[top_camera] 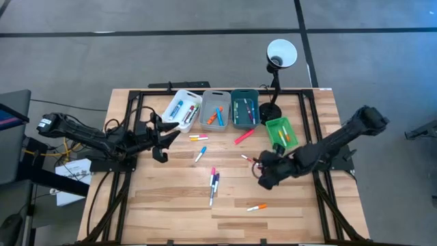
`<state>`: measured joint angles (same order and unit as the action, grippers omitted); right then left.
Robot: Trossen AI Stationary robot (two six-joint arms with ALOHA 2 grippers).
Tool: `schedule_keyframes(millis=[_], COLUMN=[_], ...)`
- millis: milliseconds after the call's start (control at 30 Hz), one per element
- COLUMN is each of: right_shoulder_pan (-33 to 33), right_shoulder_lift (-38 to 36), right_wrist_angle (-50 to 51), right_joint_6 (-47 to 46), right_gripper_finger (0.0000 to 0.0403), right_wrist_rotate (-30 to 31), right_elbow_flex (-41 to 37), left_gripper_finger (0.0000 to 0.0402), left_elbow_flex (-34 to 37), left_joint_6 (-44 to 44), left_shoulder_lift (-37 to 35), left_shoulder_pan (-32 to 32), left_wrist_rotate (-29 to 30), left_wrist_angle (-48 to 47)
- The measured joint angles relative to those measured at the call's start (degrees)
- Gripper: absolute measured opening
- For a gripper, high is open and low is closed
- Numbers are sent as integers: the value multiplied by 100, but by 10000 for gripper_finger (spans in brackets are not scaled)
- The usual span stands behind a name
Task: Pick & Place Markers
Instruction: Put the red marker pen into the blue bin
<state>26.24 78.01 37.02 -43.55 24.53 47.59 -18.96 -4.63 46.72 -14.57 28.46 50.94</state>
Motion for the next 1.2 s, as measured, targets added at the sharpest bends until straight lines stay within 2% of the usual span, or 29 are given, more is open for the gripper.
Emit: schedule_keyframes(millis=[167,367,500,633,933,1200], right_shoulder_pan=[-224,-780,-1130,-1350,-1736,-1735], right_shoulder_lift=[795,1396,1598,1653,1817,2273], right_wrist_angle=[-215,-451,-778,-1130,-1435,-1953], right_joint_6=[0,318,811,1245,1412,1670], right_gripper_finger=[126,123,123,123,122,122], right_wrist_rotate=[4,-89,-421,-544,-724,-868], right_elbow_flex=[0,0,0,0,-5,27], left_gripper_finger=[130,102,92,91,90,90], left_elbow_flex=[0,0,0,0,-6,26], left_joint_6=[138,1011,1561,1799,1802,1803], left_shoulder_lift=[465,1536,2145,2533,2498,2398], left_shoulder_pan=[435,1028,1312,1450,1469,1467], left_wrist_rotate=[384,-156,-702,-768,-772,-775], left_wrist_angle=[-256,-304,-295,-297,-271,-283])
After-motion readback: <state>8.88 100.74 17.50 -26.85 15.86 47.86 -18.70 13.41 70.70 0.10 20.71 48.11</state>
